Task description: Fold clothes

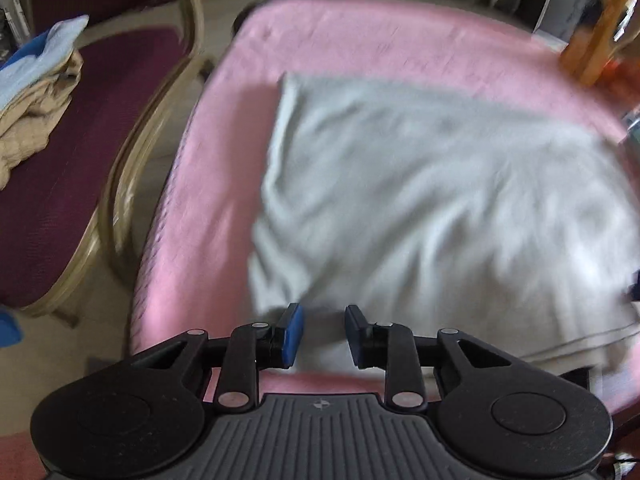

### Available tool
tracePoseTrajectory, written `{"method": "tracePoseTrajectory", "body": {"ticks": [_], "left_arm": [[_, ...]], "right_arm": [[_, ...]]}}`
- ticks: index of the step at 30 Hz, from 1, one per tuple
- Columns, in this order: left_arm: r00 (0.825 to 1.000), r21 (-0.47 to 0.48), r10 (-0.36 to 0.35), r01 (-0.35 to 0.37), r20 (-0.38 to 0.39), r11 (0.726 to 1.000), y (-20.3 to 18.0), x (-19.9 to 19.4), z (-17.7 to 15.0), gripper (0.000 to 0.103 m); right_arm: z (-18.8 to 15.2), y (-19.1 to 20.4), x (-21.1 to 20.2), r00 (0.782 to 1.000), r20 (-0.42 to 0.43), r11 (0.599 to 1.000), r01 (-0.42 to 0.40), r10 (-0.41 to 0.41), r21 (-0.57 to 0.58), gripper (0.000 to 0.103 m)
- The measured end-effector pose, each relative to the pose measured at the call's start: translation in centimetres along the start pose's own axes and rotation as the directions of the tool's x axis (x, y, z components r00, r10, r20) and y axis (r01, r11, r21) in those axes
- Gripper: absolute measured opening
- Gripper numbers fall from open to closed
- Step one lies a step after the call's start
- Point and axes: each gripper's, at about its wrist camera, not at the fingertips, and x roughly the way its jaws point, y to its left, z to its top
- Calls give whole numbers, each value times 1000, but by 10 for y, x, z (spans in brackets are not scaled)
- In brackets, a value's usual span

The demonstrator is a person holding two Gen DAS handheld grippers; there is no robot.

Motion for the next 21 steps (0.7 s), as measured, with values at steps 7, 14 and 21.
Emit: {"method": "tracePoseTrajectory", "body": {"ticks": [7, 14, 21], "left_arm": [[994, 24, 106, -107, 31, 994, 2, -17, -12, 32], [983, 48, 18, -28, 185, 998, -19, -44, -15, 38], [983, 105, -73, 55, 171, 993, -40, -43, -26, 39]], "right_arm": [[-12, -33, -37, 984, 103, 981, 131, -146, 145, 19], [-40, -48, -66, 956, 279, 989, 54, -92, 141, 34], [-59, -43, -38, 986, 156, 974, -93, 61, 208, 39]]}}
